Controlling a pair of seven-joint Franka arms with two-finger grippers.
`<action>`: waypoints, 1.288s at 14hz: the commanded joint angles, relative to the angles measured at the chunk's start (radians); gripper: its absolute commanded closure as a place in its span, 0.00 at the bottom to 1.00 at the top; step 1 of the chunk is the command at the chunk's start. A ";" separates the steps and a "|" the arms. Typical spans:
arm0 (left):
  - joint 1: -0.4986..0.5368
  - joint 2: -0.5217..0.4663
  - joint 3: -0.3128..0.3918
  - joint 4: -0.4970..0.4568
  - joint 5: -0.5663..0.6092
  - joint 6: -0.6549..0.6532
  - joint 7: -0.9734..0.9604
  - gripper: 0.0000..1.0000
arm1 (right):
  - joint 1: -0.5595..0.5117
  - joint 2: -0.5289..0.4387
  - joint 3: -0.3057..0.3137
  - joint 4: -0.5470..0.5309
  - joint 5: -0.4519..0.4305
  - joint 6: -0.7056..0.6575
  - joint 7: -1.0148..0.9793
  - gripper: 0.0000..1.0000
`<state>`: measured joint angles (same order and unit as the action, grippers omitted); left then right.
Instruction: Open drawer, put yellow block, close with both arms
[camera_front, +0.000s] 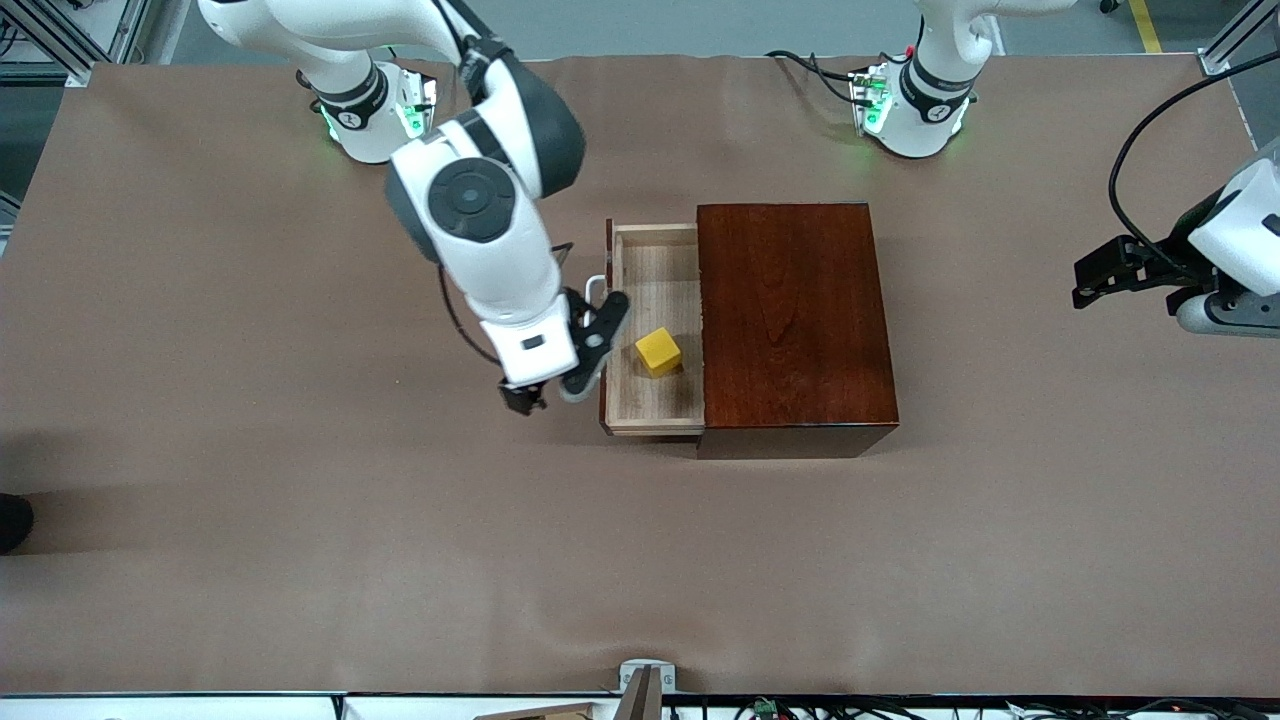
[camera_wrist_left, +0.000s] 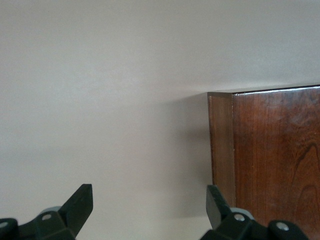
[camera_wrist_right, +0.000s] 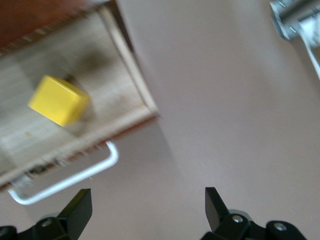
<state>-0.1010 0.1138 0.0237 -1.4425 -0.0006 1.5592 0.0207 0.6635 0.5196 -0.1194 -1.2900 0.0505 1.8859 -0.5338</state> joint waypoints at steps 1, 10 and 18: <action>0.000 -0.023 0.004 -0.019 -0.016 -0.007 0.010 0.00 | -0.002 -0.093 -0.051 -0.107 -0.006 0.002 0.028 0.00; -0.011 -0.025 0.002 -0.021 -0.009 -0.010 -0.033 0.00 | -0.160 -0.176 -0.197 -0.187 0.009 -0.064 0.023 0.00; -0.009 -0.025 -0.002 -0.021 -0.007 -0.021 -0.054 0.00 | -0.401 -0.256 -0.197 -0.186 0.012 -0.243 0.029 0.00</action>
<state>-0.1070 0.1138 0.0203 -1.4430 -0.0006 1.5459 -0.0232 0.3222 0.3155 -0.3369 -1.4415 0.0538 1.6723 -0.5203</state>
